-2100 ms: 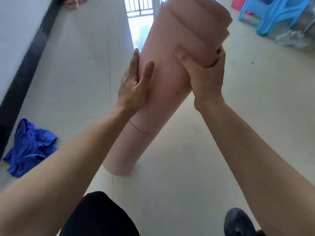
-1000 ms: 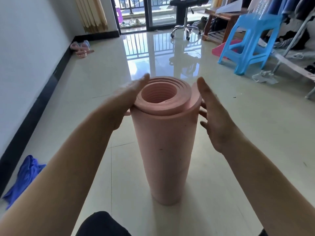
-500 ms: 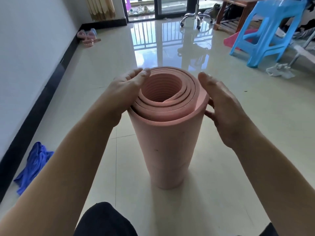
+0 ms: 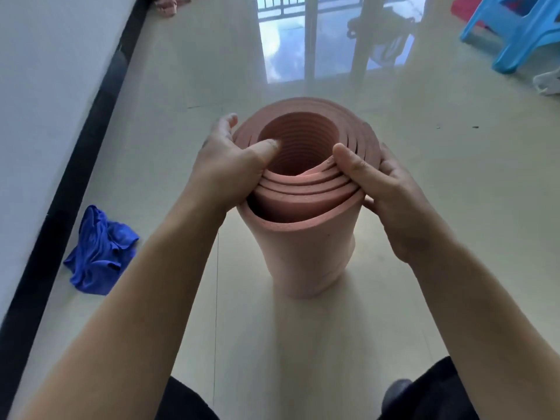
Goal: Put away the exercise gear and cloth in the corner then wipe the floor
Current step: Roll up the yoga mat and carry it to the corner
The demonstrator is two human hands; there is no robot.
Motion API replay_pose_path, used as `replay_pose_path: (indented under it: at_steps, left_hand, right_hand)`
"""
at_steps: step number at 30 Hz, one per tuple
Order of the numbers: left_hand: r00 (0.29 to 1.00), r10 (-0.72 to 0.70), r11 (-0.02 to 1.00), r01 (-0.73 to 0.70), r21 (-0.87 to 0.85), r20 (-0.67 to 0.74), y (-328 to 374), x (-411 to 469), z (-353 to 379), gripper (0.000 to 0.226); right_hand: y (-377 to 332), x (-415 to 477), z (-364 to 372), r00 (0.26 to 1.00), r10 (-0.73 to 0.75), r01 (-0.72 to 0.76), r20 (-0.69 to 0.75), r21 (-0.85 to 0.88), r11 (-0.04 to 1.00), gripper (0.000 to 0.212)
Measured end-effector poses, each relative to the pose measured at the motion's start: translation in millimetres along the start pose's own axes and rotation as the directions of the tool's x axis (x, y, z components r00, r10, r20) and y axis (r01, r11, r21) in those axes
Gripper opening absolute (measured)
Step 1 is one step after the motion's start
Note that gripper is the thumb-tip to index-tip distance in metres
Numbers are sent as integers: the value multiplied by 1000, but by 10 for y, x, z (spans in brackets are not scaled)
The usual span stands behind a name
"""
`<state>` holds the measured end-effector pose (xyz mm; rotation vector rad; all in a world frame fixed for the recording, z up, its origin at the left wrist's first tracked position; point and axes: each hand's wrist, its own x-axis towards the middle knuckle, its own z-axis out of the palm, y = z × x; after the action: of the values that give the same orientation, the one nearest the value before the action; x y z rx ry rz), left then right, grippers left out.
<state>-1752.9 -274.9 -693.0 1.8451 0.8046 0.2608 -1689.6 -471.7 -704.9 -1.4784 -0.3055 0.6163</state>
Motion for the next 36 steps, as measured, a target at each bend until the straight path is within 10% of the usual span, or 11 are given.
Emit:
replay_pose_path:
  at_steps: [5,9,16,25,36]
  left_hand:
    - [975,-219,956,210,205,22,119,-306,-87,97]
    - [935,-339,927,312,208,109,225,-756,-229,50]
    - [922,-364,931,356,84,134,1048,-1625,-827,58]
    - [983,-150,988,153,-19,104,2976,-1788,-2346,57]
    - [928,372,928,-372,-25,2,4395,-1193,-2706,51]
  right_hand:
    - [-222,-280,-73,959,279,-275,53,-68,959,45]
    - [-478,-641,37,855,510,-499,92,-117,858,62]
    - [-1682,-1313,382,826,563,-557,27,-112,823,82]
    - [-4175,-1546,990,893,443,-392,75,-353,850,48]
    - [-5383,-1086,788,999,14,-6,29,-268,963,49]
